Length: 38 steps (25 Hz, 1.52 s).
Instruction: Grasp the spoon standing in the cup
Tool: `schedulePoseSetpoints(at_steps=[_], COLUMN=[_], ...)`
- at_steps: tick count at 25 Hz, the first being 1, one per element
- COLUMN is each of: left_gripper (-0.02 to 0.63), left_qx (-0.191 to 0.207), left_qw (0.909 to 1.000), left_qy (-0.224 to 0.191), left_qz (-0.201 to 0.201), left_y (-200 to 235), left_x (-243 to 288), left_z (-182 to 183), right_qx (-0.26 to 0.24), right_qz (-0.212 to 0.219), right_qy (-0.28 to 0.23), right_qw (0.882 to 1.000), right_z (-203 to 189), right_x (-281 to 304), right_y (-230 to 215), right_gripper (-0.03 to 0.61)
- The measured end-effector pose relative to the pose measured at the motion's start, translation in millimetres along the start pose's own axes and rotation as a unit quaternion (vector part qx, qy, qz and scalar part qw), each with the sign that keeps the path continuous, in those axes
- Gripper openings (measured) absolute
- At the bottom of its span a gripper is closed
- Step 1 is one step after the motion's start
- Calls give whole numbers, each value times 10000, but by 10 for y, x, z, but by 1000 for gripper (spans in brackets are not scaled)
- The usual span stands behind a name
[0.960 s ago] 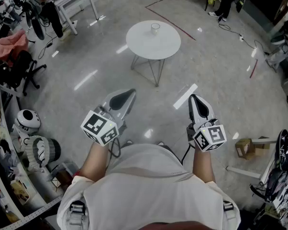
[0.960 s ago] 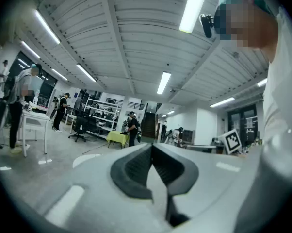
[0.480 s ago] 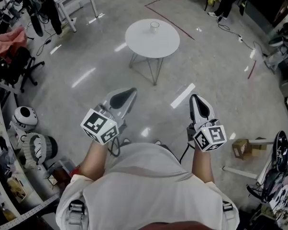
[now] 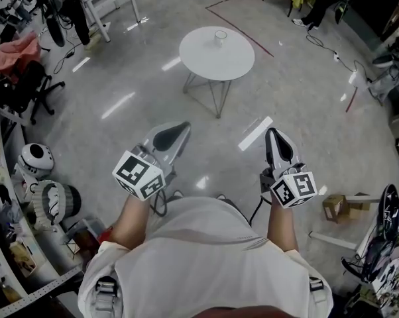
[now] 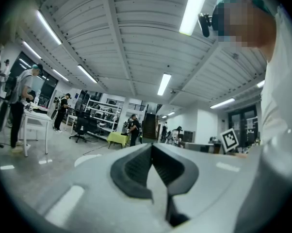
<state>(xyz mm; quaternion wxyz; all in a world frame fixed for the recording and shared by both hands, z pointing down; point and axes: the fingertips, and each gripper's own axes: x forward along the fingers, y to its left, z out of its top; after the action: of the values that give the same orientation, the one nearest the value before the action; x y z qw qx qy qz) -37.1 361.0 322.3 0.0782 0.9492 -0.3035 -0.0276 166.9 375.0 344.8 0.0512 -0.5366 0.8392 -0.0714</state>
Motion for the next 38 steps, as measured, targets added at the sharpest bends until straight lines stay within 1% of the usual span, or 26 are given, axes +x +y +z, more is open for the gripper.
schedulePoseSetpoints(at_steps=[2, 7, 12, 15, 17, 20, 23, 25, 30, 34, 38], left_gripper=[2, 2, 2, 2, 2, 2, 2, 2, 2, 2, 2], left_qx=[-20, -88, -171, -309, -357, -395, -448, -408, -312, -165, -77], left_qw=[10000, 9999, 9998, 9994, 9992, 9991, 9988, 9989, 9983, 9981, 9983], left_qy=[-4, -17, 11, 50, 45, 35, 77, 84, 64, 80, 63], left_qz=[45, 141, 116, 143, 156, 175, 198, 218, 497, 583, 582], left_y=[94, 433, 804, 1056, 1168, 1308, 1484, 1603, 1960, 2120, 2201], left_x=[-133, -528, -839, -1039, -1053, -949, -791, -651, -264, 204, 783], left_z=[15, -5, -70, -119, -137, -155, -175, -160, -65, 69, 181], right_qx=[15, -140, -218, -328, -358, -275, -251, -242, -160, -238, -193], right_qz=[35, 159, 95, 74, 79, 29, -8, 19, 192, 430, 420], right_qy=[32, 141, 219, 278, 352, 459, 434, 394, 357, 309, 319], right_qw=[10000, 9997, 9995, 9990, 9987, 9986, 9987, 9989, 9991, 9983, 9984], right_z=[-17, -128, -255, -336, -382, -447, -426, -404, -373, -244, -124], right_x=[92, 344, 610, 767, 857, 982, 1187, 1372, 1896, 2293, 2534], right_y=[136, 575, 901, 1168, 1203, 1070, 904, 763, 386, 28, -521], right_gripper=[6, 6, 6, 6, 6, 6, 6, 6, 6, 6, 6])
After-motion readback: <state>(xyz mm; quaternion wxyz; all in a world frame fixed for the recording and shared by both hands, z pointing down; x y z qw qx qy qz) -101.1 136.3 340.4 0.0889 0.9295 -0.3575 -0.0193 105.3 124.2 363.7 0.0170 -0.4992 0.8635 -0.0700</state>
